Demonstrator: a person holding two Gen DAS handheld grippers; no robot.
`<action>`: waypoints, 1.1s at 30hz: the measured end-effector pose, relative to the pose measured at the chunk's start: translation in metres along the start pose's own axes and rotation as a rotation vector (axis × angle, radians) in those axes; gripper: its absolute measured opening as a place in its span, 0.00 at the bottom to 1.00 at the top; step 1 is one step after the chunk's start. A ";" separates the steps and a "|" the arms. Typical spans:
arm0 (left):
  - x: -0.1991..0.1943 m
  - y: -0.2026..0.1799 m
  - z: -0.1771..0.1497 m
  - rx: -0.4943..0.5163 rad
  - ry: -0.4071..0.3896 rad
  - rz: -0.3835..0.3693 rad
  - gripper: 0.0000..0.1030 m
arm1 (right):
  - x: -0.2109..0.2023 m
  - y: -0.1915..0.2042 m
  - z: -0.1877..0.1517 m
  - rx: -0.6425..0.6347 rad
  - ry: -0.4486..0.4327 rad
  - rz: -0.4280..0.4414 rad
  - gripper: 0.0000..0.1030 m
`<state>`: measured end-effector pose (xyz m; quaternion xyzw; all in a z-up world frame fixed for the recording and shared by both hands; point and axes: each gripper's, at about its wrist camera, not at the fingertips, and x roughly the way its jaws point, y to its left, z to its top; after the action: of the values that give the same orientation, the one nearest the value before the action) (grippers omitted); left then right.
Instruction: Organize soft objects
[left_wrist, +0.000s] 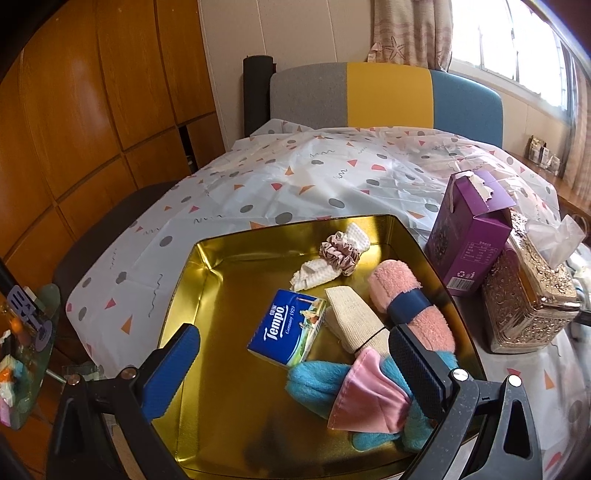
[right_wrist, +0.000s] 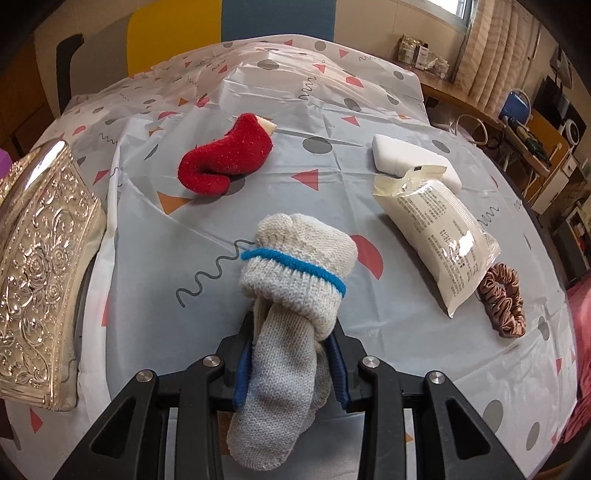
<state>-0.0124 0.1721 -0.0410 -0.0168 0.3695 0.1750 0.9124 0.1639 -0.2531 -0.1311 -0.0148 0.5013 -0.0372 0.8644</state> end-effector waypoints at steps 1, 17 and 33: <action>-0.001 0.001 0.000 -0.002 -0.001 -0.014 1.00 | 0.000 0.003 0.001 -0.009 0.010 -0.013 0.33; -0.023 0.017 0.000 0.006 -0.080 -0.030 1.00 | -0.078 0.039 0.121 0.047 -0.050 0.124 0.31; -0.031 0.039 -0.001 -0.028 -0.105 0.040 1.00 | -0.196 0.267 0.131 -0.423 -0.229 0.430 0.31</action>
<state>-0.0464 0.1993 -0.0164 -0.0130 0.3188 0.1989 0.9266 0.1938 0.0272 0.0868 -0.0919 0.3890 0.2533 0.8810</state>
